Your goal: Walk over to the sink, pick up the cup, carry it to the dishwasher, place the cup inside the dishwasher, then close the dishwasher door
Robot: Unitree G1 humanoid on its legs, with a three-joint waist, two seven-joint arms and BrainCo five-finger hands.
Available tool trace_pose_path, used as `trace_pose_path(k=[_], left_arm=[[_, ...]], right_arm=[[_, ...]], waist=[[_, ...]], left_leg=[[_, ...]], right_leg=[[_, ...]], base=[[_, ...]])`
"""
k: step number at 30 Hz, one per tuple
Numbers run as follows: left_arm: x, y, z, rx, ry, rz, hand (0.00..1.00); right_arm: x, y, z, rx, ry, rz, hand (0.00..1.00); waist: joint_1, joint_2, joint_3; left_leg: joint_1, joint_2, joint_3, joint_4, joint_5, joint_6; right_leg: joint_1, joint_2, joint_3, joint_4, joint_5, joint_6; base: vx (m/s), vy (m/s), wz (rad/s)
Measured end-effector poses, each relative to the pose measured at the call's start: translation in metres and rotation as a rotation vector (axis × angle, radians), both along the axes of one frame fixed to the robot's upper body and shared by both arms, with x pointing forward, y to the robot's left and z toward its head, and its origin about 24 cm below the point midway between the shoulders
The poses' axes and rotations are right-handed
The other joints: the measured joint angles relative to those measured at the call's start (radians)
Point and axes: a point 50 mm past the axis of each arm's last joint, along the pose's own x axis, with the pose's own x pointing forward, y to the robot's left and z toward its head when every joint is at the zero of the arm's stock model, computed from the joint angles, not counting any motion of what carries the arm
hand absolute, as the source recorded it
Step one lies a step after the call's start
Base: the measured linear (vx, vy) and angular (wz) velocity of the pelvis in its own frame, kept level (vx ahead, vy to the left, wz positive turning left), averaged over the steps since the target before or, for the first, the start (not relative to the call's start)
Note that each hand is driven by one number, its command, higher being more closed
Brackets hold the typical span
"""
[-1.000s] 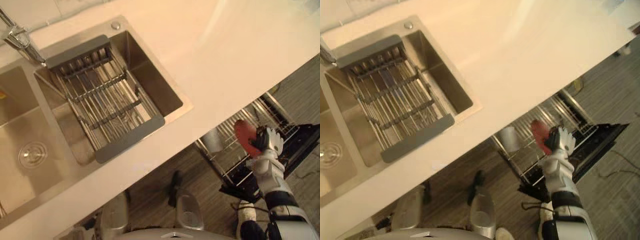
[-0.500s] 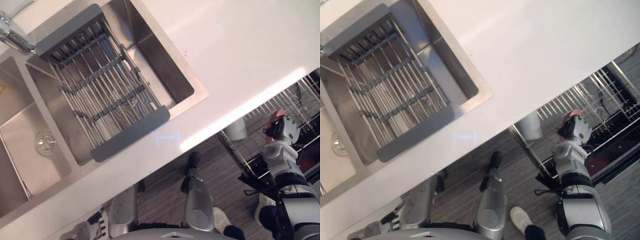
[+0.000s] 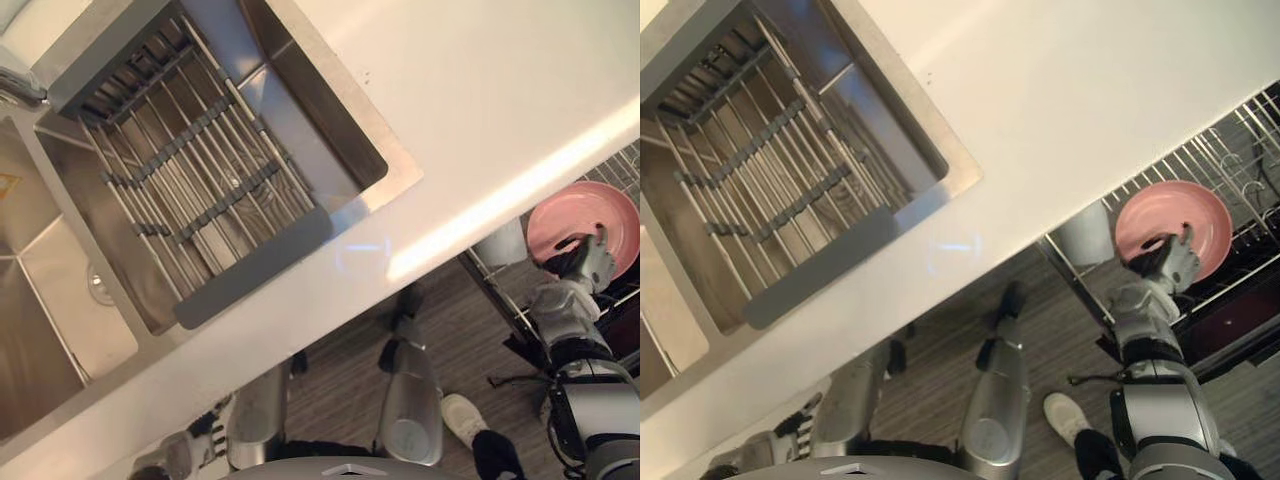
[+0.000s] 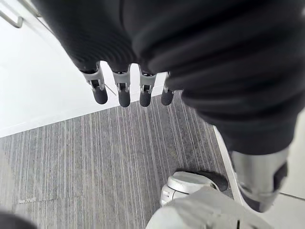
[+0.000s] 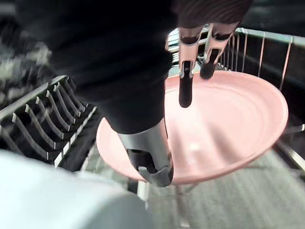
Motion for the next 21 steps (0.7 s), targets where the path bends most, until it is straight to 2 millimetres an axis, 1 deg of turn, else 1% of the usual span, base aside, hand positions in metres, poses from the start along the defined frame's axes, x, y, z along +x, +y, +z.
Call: trace_pose_path(k=[1, 2, 3, 5, 7, 9, 10, 11, 12, 13, 14, 15, 16, 17, 18, 19, 20, 21], left_arm=[[0.0, -0.003, 0.0, -0.009, 0.0, 0.0, 0.0], [-0.001, -0.007, -0.001, -0.025, -0.001, 0.006, 0.0], [-0.002, -0.007, -0.001, -0.03, 0.0, 0.011, 0.0], [-0.003, -0.007, -0.001, -0.035, -0.001, 0.02, 0.0], [-0.002, -0.006, -0.001, -0.039, -0.007, 0.035, 0.0], [-0.005, -0.003, -0.001, -0.027, -0.006, 0.042, 0.0], [-0.006, -0.002, -0.001, -0.023, -0.005, 0.047, 0.0], [-0.011, 0.0, -0.002, -0.015, 0.008, 0.057, 0.0], [-0.017, 0.003, -0.003, -0.014, 0.032, 0.078, 0.0], [-0.024, 0.007, -0.004, -0.014, 0.07, 0.092, 0.0], [-0.028, 0.009, -0.004, -0.02, 0.094, 0.109, 0.0], [-0.033, 0.011, -0.005, -0.028, 0.122, 0.122, 0.0], [-0.046, 0.016, -0.006, -0.048, 0.185, 0.143, 0.0], [-0.053, 0.017, -0.006, -0.064, 0.206, 0.156, 0.0], [-0.067, 0.018, -0.007, -0.094, 0.257, 0.184, 0.0], [-0.08, 0.018, -0.007, -0.119, 0.306, 0.206, 0.0], [-0.089, 0.018, -0.006, -0.132, 0.342, 0.216, 0.0], [-0.094, 0.017, -0.006, -0.142, 0.363, 0.219, 0.0]], right_arm=[[0.0, 0.001, -0.001, 0.071, -0.061, -0.005, 0.0], [-0.001, 0.005, -0.005, 0.183, -0.155, -0.015, 0.0], [-0.004, 0.009, -0.01, 0.252, -0.222, -0.011, 0.0], [-0.009, 0.016, -0.013, 0.278, -0.295, 0.013, 0.0], [-0.018, 0.022, -0.013, 0.267, -0.344, 0.04, 0.0], [-0.029, 0.026, -0.006, 0.248, -0.426, 0.048, 0.0], [-0.033, 0.025, -0.003, 0.239, -0.454, 0.044, 0.0], [-0.043, 0.021, 0.001, 0.236, -0.5, 0.02, 0.0], [-0.053, 0.015, 0.007, 0.236, -0.555, -0.014, 0.0], [-0.065, 0.006, 0.011, 0.23, -0.596, -0.056, 0.0], [-0.07, 0.003, 0.013, 0.23, -0.622, -0.073, 0.0], [-0.075, 0.0, 0.016, 0.227, -0.642, -0.09, 0.0], [-0.091, -0.009, 0.021, 0.209, -0.676, -0.136, 0.0], [-0.098, -0.014, 0.021, 0.204, -0.687, -0.163, 0.0], [-0.113, -0.024, 0.02, 0.203, -0.693, -0.223, 0.0], [-0.123, -0.034, 0.018, 0.231, -0.701, -0.268, 0.0], [-0.129, -0.04, 0.017, 0.252, -0.699, -0.291, 0.0], [-0.134, -0.044, 0.016, 0.264, -0.695, -0.3, 0.0]], waist=[[-0.003, 0.002, 0.001], [-0.013, 0.003, 0.001], [-0.024, 0.003, 0.001], [-0.036, 0.002, 0.001], [-0.045, -0.001, 0.003], [-0.066, -0.018, 0.005], [-0.071, -0.02, 0.004], [-0.074, -0.042, -0.005], [-0.081, -0.058, -0.019], [-0.084, -0.084, -0.035], [-0.084, -0.094, -0.045], [-0.085, -0.111, -0.054], [-0.086, -0.144, -0.083], [-0.087, -0.157, -0.096], [-0.089, -0.181, -0.122], [-0.09, -0.202, -0.143], [-0.092, -0.213, -0.155], [-0.096, -0.219, -0.163]], left_leg=[[0.007, 0.0, 0.002, -0.001, 0.0, 0.0], [0.022, 0.0, 0.003, -0.003, 0.0, 0.0], [0.041, 0.0, 0.007, -0.006, 0.0, 0.0], [0.072, -0.002, 0.022, -0.017, -0.001, 0.0], [0.101, -0.002, 0.029, -0.017, -0.006, -0.002], [0.136, 0.002, 0.038, -0.009, -0.016, -0.004], [0.147, 0.004, 0.041, -0.004, -0.02, -0.005], [0.155, 0.013, 0.05, 0.015, -0.039, -0.007], [0.165, 0.021, 0.054, 0.037, -0.054, -0.008], [0.175, 0.034, 0.062, 0.064, -0.075, -0.007], [0.183, 0.042, 0.07, 0.077, -0.086, -0.009], [0.191, 0.05, 0.077, 0.091, -0.097, -0.01], [0.209, 0.067, 0.085, 0.114, -0.124, -0.016], [0.218, 0.072, 0.088, 0.118, -0.13, -0.019], [0.237, 0.082, 0.096, 0.125, -0.141, -0.025], [0.258, 0.09, 0.109, 0.13, -0.148, -0.03], [0.266, 0.095, 0.115, 0.141, -0.154, -0.035], [0.266, 0.099, 0.119, 0.148, -0.16, -0.035]], right_leg=[[0.004, 0.0, 0.002, 0.0, 0.0, 0.0], [0.017, 0.0, 0.003, 0.0, -0.001, 0.0], [0.032, 0.001, 0.003, 0.0, -0.002, 0.0], [0.053, 0.0, 0.012, 0.001, -0.006, 0.004], [0.074, 0.0, 0.024, 0.003, -0.015, 0.004], [0.105, 0.001, 0.029, 0.008, -0.023, 0.008], [0.118, 0.003, 0.029, 0.008, -0.025, 0.008], [0.128, 0.006, 0.031, 0.01, -0.034, 0.015], [0.145, 0.011, 0.033, 0.011, -0.037, 0.016], [0.161, 0.02, 0.037, 0.011, -0.039, 0.017], [0.17, 0.026, 0.044, 0.011, -0.038, 0.017], [0.178, 0.033, 0.051, 0.01, -0.038, 0.017], [0.202, 0.047, 0.058, 0.009, -0.04, 0.015], [0.211, 0.051, 0.06, 0.008, -0.041, 0.015], [0.229, 0.06, 0.064, 0.005, -0.041, 0.015], [0.244, 0.068, 0.075, -0.001, -0.041, 0.014], [0.249, 0.074, 0.082, -0.004, -0.041, 0.013], [0.25, 0.076, 0.085, -0.004, -0.04, 0.013]], base=[[0.0, 0.001, -0.13], [0.0, -0.002, -0.09], [0.0, 0.001, -0.1], [-0.01, 0.01, -0.15], [-0.01, 0.011, -0.17], [-0.01, 0.007, -0.14], [-0.02, 0.005, -0.16], [0.0, -0.002, -0.17], [0.01, -0.007, -0.22], [0.02, -0.009, -0.23], [0.02, -0.008, -0.26], [0.03, -0.011, -0.36], [0.05, -0.012, -0.3], [0.08, -0.017, -0.28], [0.08, -0.016, -0.24], [0.08, -0.014, -0.31], [0.05, -0.006, -0.28], [0.02, 0.002, -0.22]])
